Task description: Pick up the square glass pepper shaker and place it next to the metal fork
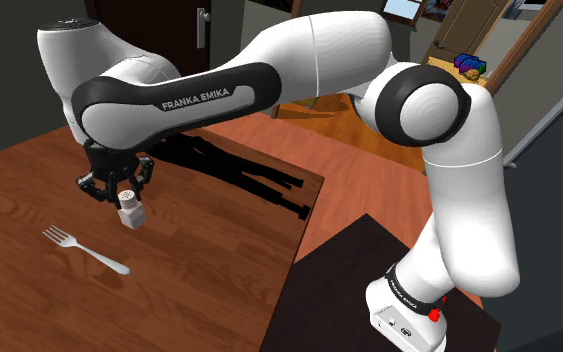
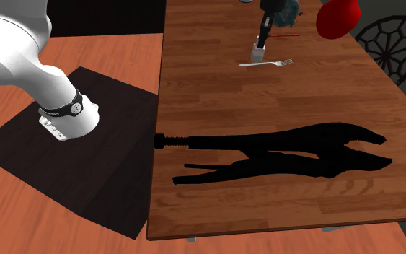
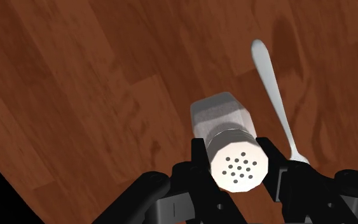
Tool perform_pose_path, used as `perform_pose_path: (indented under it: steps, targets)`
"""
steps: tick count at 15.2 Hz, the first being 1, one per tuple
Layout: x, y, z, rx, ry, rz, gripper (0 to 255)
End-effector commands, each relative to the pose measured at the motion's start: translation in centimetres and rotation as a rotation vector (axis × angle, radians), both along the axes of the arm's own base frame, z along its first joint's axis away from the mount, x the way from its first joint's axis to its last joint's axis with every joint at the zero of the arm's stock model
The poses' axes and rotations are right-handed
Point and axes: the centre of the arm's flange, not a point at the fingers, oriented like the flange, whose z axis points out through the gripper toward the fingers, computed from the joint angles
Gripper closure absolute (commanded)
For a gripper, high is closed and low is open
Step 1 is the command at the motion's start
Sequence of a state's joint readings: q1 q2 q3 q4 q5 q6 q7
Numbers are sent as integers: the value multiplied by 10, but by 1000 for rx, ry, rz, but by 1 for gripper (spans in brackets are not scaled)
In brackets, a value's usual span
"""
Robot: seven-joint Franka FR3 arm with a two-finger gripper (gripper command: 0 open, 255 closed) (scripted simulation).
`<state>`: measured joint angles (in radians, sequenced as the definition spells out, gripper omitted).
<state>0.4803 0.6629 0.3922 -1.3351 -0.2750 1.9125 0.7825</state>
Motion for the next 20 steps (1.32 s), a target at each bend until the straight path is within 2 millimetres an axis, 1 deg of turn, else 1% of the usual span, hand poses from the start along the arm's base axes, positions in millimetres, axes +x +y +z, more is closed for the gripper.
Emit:
perform_pose_path:
  steps: [1, 12, 20]
  targets:
    - [0, 1, -9, 1, 0, 0, 255]
    - [0, 1, -69, 1, 0, 0, 255]
    - [0, 1, -69, 1, 0, 0, 255]
